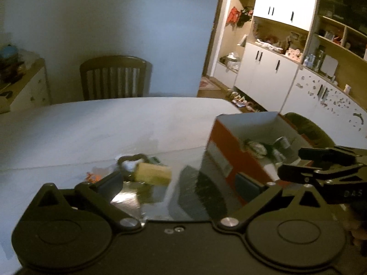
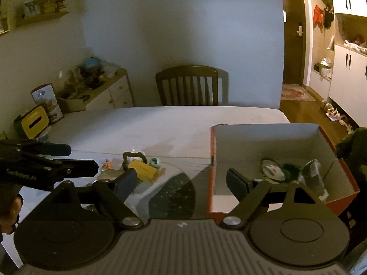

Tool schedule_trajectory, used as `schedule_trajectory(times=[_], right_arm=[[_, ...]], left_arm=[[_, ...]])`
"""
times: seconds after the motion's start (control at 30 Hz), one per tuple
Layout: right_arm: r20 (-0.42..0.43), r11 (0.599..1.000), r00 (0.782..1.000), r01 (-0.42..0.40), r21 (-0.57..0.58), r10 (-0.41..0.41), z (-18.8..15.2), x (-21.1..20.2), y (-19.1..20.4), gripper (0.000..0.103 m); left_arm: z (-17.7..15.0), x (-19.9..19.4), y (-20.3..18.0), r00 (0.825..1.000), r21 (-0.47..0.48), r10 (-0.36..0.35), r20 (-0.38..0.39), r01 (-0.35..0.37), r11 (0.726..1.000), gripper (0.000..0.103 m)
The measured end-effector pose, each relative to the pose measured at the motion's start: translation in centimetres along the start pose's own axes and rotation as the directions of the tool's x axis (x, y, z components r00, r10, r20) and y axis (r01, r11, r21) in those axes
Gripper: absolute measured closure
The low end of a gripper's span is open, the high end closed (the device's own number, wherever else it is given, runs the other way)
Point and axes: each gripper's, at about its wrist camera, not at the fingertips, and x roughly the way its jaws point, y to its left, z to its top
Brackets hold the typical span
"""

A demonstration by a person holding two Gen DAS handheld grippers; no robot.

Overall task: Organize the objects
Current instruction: 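Withdraw both tools from the box and reach back to the pile, then grasp the green tube with left tool while right tool grasps the cream cylinder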

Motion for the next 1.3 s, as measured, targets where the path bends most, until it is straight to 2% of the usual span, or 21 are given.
schedule_trajectory(times=[0.23, 0.3, 0.47, 0.63, 0.73, 0.87, 1.03, 1.13, 1.3], right_arm=[[-0.03, 0.999, 0.999, -0.011, -0.039, 0.01, -1.5, 1.6, 3.2, 0.018], [-0.055, 0.999, 0.998, -0.022, -0.049, 0.02, -1.9, 2.2, 4.0, 0.018], [-0.153, 0.994, 0.985, -0.09, -0.06, 0.08, -3.1, 4.5, 5.6, 0.018], [-0.217, 0.992, 0.973, -0.102, -0.073, 0.084, -4.3, 6.9, 6.4, 0.018], [-0.245, 0.989, 0.965, -0.116, -0.096, 0.09, -4.9, 8.3, 7.0, 0.018], [-0.297, 0.988, 0.951, -0.117, -0.102, 0.082, -5.8, 10.2, 7.5, 0.018], [-0.332, 0.983, 0.938, -0.141, -0.118, 0.095, -6.4, 11.6, 8.1, 0.018], [-0.354, 0.973, 0.928, -0.178, -0.147, 0.116, -6.7, 12.4, 8.9, 0.021], [-0.402, 0.965, 0.907, -0.207, -0.163, 0.127, -7.3, 14.1, 9.7, 0.036]], left_arm=[[-2.5, 0.4, 3.8, 0.999, -0.053, 0.029, -0.046, -0.031, 0.998, 0.0], [-3.4, 0.7, 4.9, 0.997, -0.105, 0.012, -0.076, -0.02, 0.994, 0.0], [-6.0, 1.5, 6.5, 0.993, -0.127, -0.003, -0.116, -0.012, 0.992, 0.0], [-8.5, 2.7, 8.2, 0.981, -0.214, -0.04, -0.192, -0.003, 0.977, 0.0], [-9.9, 3.4, 8.4, 0.973, -0.2, -0.041, -0.226, -0.005, 0.98, 0.0], [-11.1, 3.9, 8.1, 0.965, -0.15, -0.009, -0.261, -0.032, 0.988, 0.001], [-11.8, 3.8, 8.0, 0.97, -0.13, -0.003, -0.244, -0.029, 0.991, 0.004], [-12.0, 4.4, 8.0, 0.968, -0.127, 0.005, -0.253, -0.038, 0.991, 0.013], [-12.2, 4.7, 7.6, 0.971, -0.109, 0.011, -0.239, -0.038, 0.993, 0.021]])
